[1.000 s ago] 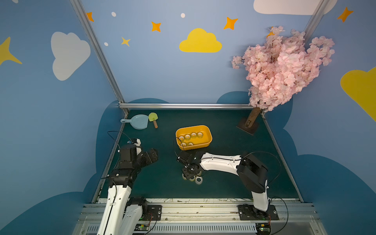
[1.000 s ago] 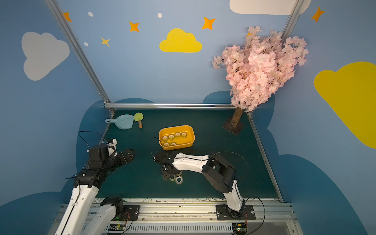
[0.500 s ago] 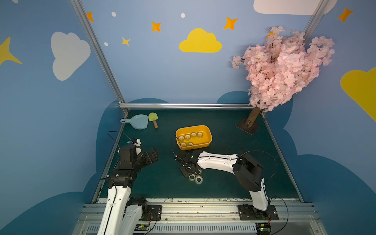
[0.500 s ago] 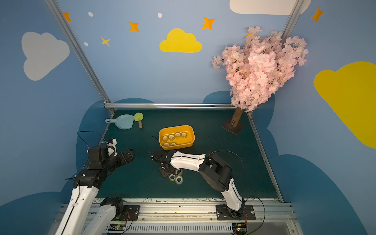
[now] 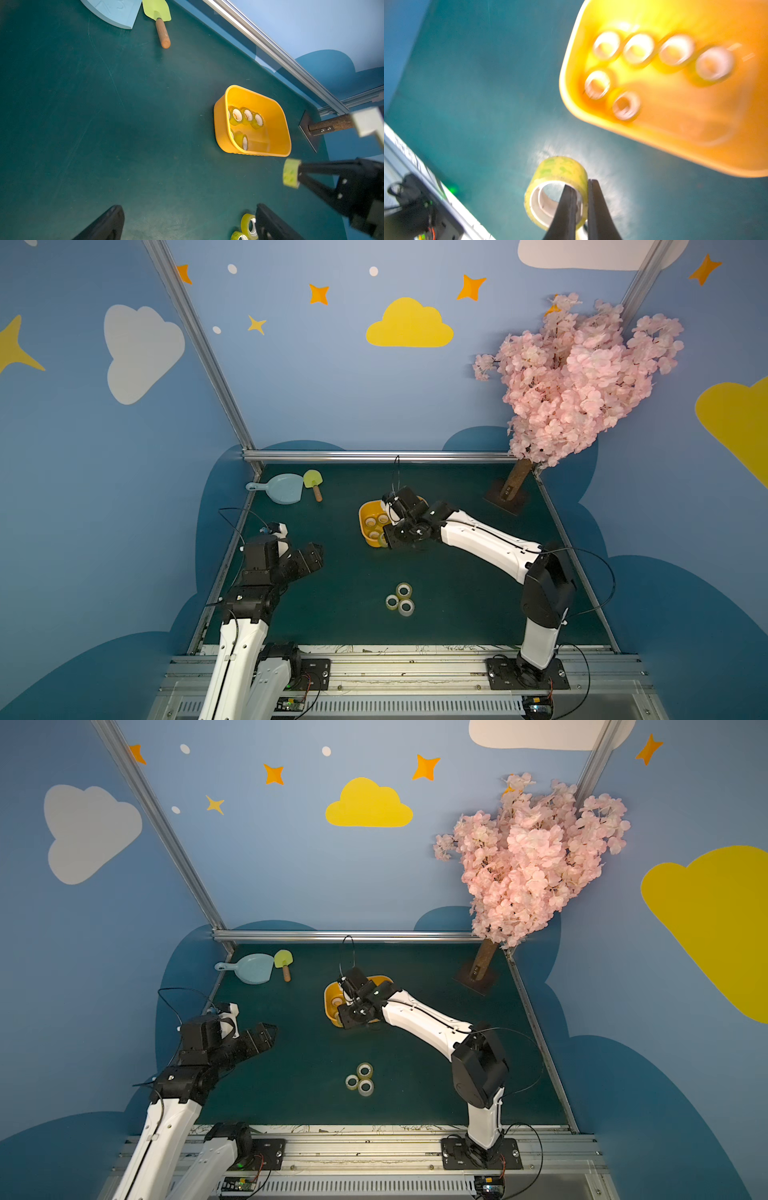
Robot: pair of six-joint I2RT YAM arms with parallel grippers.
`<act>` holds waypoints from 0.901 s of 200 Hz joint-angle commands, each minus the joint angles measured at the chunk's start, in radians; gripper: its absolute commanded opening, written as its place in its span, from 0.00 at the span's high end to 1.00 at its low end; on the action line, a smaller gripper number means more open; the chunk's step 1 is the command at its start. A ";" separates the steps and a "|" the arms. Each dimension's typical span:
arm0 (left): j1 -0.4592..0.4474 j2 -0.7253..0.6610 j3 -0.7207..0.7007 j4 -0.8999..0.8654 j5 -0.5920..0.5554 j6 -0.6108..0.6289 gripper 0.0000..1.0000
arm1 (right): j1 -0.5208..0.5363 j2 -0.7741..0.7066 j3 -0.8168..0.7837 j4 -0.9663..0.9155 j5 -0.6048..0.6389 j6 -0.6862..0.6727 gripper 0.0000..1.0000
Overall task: Put the transparent tape into the storage box
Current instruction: Place the tape in the storage box.
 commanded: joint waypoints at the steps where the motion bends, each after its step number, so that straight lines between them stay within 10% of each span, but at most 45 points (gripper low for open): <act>1: 0.003 0.011 0.014 0.019 0.039 -0.003 0.00 | -0.059 0.055 0.044 -0.101 -0.006 -0.027 0.99; 155: 0.002 0.010 0.004 0.041 0.091 -0.017 0.00 | -0.215 0.417 0.299 -0.280 0.051 -0.148 1.00; 180: 0.004 0.022 0.004 0.042 0.104 -0.019 0.00 | -0.216 0.423 0.312 -0.296 0.048 -0.150 0.78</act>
